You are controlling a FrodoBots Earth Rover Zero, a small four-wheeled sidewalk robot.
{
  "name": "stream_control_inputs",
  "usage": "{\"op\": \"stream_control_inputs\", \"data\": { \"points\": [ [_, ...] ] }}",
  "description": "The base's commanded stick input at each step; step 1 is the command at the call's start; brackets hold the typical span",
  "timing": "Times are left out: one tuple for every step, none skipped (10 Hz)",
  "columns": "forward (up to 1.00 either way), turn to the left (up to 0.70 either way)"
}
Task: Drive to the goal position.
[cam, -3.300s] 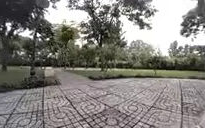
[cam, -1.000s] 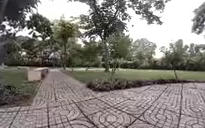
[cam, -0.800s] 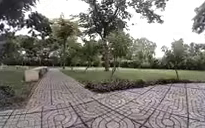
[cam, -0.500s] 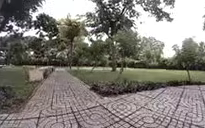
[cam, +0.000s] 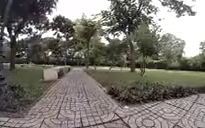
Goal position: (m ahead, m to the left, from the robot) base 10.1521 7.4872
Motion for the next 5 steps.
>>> {"op": "stream_control_inputs", "data": {
  "points": [
    [0.70, 0.00],
    [0.70, 0.00],
    [0.70, 0.00],
    [0.70, 0.00],
    [0.70, 0.00]
  ]
}}
